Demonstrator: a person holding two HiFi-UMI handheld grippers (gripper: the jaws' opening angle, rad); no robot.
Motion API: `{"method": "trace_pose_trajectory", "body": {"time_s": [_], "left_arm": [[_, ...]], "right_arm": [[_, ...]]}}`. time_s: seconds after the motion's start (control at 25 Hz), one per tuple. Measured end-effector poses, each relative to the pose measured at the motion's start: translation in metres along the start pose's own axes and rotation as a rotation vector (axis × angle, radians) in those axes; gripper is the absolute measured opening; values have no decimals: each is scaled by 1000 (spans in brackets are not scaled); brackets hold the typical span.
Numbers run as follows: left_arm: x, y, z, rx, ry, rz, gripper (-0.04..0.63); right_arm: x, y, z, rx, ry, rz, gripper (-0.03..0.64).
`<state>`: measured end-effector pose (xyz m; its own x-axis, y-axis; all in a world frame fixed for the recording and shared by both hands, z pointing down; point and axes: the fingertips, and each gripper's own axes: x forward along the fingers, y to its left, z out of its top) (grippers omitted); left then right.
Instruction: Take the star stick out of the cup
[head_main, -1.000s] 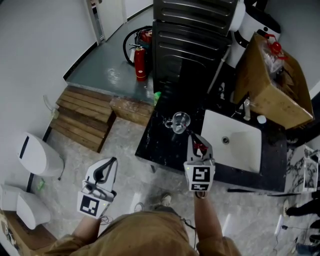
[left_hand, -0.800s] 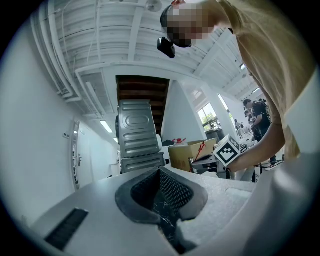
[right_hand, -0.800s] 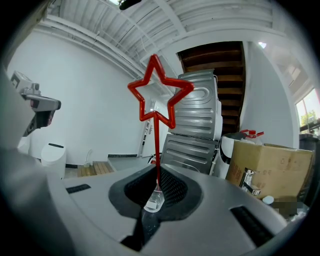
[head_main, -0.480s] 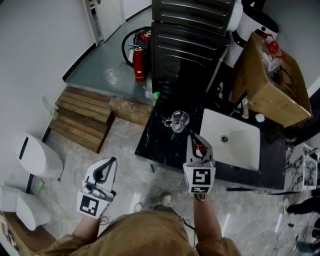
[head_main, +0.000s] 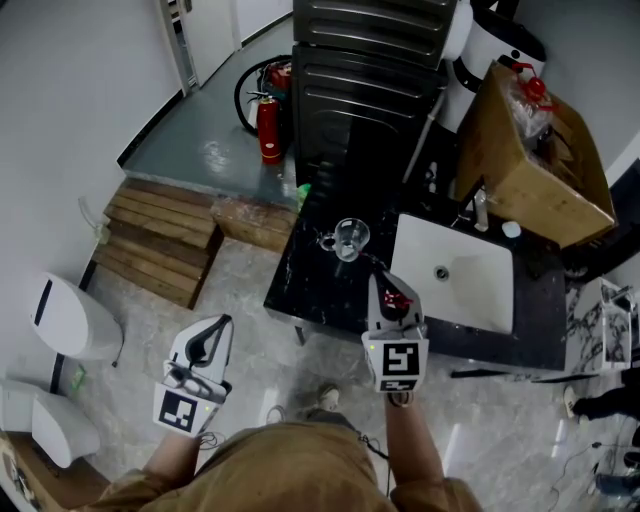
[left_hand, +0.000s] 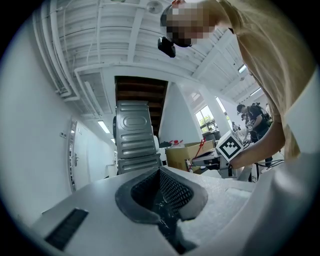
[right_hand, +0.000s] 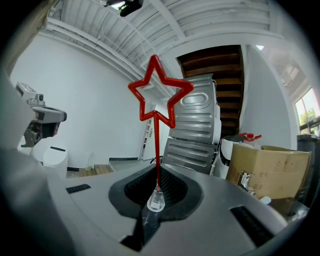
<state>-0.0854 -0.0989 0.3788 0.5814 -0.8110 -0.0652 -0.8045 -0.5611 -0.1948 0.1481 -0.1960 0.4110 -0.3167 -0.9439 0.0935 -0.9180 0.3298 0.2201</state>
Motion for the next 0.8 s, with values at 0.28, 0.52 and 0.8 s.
{"method": "trace_pose_trajectory", "body": {"time_s": [0.28,0.52,0.8], "left_arm": [[3,-4,1,-3,-4,-17,0],[2,-5,3,-2,-15,-20,0],[0,-3,5,-8,-19,-19,0]], "right_arm": [[-10,0,18,5,-49,-5,12],[-17,1,34,13,-92,-7,12],[-26,6,47,8,-118,1,12]]}}
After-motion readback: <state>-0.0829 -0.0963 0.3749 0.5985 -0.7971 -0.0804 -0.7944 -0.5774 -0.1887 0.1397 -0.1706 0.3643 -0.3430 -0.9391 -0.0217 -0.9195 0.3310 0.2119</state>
